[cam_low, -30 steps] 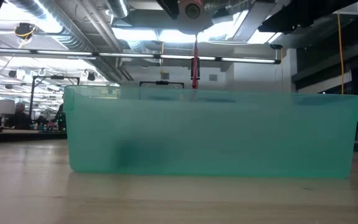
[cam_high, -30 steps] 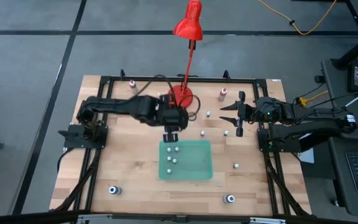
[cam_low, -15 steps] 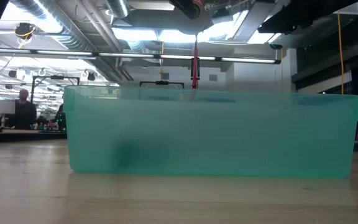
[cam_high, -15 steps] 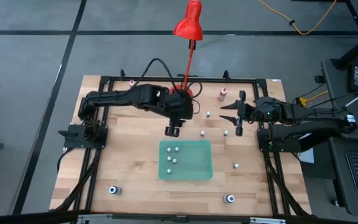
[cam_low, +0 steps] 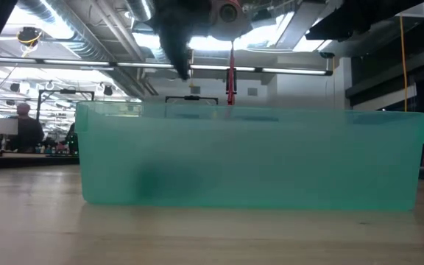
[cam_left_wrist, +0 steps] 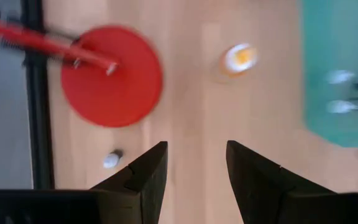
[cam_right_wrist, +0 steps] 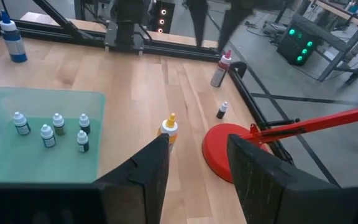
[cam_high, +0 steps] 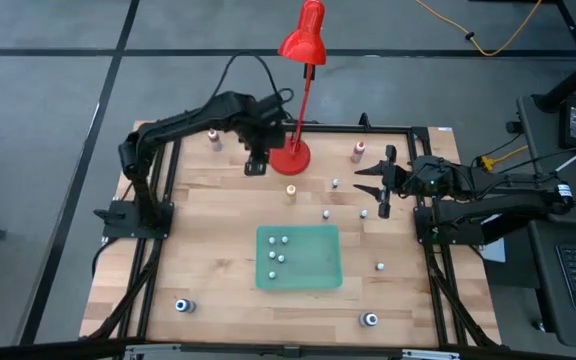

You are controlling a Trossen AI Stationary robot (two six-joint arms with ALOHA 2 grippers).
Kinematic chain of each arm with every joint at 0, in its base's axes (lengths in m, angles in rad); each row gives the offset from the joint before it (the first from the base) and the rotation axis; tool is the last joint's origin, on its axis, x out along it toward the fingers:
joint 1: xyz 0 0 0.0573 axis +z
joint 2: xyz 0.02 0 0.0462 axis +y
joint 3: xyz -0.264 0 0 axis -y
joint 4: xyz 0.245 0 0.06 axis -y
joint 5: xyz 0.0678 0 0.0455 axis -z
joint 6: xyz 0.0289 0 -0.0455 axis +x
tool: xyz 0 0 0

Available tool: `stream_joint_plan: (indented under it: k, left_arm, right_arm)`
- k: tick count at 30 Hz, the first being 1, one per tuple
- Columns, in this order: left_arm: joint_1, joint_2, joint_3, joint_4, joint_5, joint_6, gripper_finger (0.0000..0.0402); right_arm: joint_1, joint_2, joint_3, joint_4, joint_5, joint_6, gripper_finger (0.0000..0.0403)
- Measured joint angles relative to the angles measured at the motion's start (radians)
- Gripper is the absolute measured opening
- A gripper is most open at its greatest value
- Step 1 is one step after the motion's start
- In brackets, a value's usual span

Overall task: Pick & Place food coloring
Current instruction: Put the small black food coloring bottle into the blue bin

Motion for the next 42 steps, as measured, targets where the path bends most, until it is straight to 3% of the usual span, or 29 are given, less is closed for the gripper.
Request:
stream_joint_plan:
  k: [8,13,19,26,42]
  left_arm:
    - [0.204,-0.027,-0.253,0.199,-0.007,-0.015,0.0159]
    - [0.263,-0.025,-0.324,0.327,-0.010,-0.058,0.0169]
    - [0.272,-0.024,-0.368,0.402,-0.005,-0.037,0.0204]
    - [0.279,-0.024,-0.472,0.538,-0.014,-0.065,0.0247]
    - [0.293,0.026,-0.603,0.694,-0.022,-0.106,0.0252]
  right_arm:
    - [0.000,0.000,0.000,-0.014,0.036,-0.030,0.0163]
    - [0.000,0.000,0.000,-0.016,0.157,-0.024,0.0163]
    - [0.000,0.000,0.000,-0.019,0.176,-0.025,0.0163]
    - [0.000,0.000,0.000,-0.029,0.065,-0.024,0.0163]
    - [0.000,0.000,0.000,-0.031,0.057,-0.029,0.0163]
